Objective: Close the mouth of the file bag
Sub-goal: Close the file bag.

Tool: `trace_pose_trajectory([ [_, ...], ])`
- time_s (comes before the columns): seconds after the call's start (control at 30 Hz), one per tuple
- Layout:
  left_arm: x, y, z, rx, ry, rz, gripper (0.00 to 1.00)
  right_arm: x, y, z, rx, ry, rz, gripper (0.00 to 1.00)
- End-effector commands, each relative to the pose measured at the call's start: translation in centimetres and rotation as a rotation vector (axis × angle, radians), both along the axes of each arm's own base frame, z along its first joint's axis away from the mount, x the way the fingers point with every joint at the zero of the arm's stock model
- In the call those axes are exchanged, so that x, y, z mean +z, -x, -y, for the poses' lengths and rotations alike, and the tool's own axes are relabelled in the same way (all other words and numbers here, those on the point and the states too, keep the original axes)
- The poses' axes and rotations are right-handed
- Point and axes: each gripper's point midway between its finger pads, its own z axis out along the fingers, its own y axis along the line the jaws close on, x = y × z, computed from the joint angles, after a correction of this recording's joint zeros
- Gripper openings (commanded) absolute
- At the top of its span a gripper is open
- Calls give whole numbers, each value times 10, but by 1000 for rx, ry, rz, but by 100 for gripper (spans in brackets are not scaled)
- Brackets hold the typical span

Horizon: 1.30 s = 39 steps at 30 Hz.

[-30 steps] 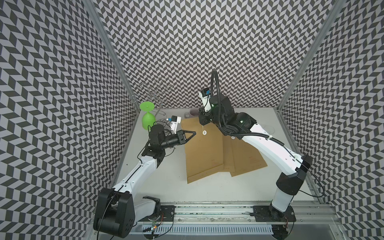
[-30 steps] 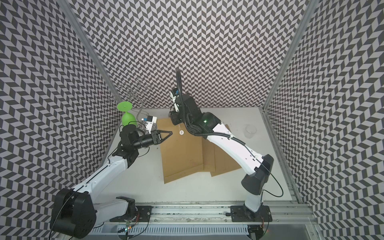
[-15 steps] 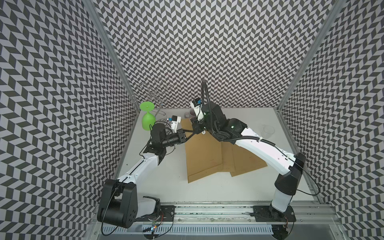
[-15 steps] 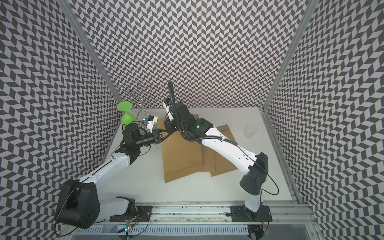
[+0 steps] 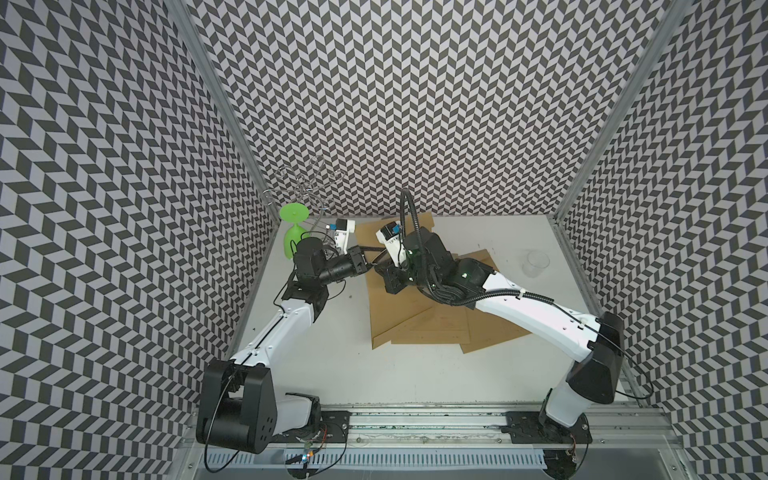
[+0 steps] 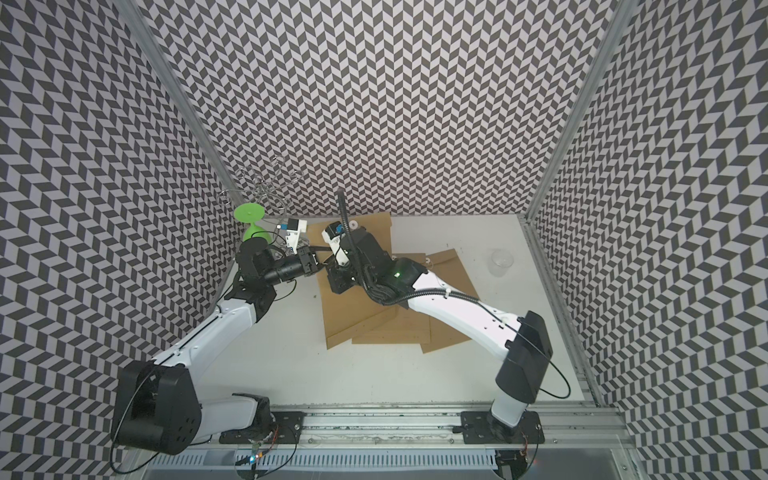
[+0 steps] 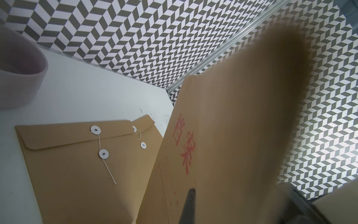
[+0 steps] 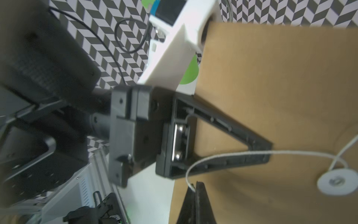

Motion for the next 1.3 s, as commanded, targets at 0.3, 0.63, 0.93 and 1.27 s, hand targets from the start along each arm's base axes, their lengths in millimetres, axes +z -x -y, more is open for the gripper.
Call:
trace_pose_trajectory([
  [0.3,61,8,-1,-45,30,154,0,-14,15,18,-2,-124,-53,0],
  [0.63,81,12,1,-69,42,192,0,-26,-2,33,-24,-131,-95,0],
  [0.93,92,20,3,-105,53,215,0,-37,-27,53,-71,-127,-115,0],
  [1.27,101,25,3,-116,50,230,0,-46,-55,81,-155,-90,-102,0],
])
